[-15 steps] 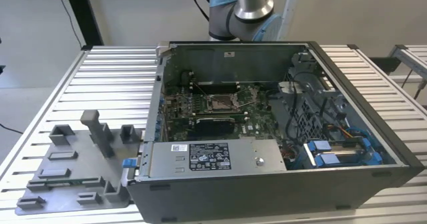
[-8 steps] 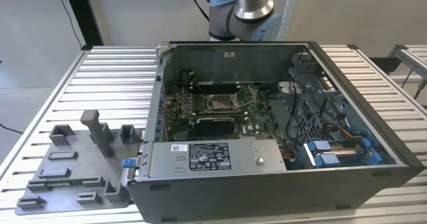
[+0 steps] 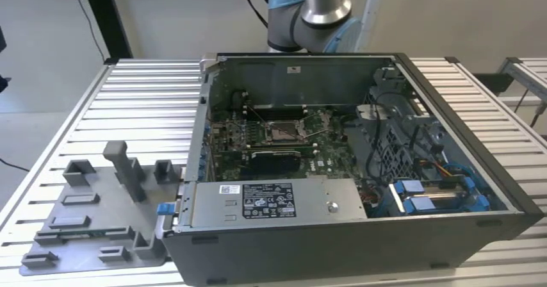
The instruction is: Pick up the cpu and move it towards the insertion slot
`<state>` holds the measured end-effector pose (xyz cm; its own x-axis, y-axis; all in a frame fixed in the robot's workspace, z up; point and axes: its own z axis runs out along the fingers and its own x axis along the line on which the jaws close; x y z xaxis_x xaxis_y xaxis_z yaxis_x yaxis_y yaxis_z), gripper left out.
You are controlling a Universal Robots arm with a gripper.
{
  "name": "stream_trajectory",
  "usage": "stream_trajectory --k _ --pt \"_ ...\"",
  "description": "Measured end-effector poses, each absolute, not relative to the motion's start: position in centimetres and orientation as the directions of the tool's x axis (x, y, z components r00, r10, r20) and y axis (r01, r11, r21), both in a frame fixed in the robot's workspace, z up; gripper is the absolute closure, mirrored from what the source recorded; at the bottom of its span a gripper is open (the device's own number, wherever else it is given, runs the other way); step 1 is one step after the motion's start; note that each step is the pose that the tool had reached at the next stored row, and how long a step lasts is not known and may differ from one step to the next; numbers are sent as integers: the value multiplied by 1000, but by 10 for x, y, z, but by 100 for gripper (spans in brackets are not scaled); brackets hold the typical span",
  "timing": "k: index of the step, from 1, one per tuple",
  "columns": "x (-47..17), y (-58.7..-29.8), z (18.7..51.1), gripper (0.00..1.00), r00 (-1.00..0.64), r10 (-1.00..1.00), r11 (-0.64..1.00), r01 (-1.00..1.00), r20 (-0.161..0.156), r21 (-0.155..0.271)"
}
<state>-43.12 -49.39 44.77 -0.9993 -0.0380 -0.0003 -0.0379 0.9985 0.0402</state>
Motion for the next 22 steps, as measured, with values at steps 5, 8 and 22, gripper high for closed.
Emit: stream_trajectory --k 5,8,22 --pt "-415 -494 448 100 -999 -39 998 -39 0 40" --pt "-405 -494 448 100 -999 -39 998 -39 0 40" --pt "-352 -494 447 100 -999 -41 998 -41 1 40"
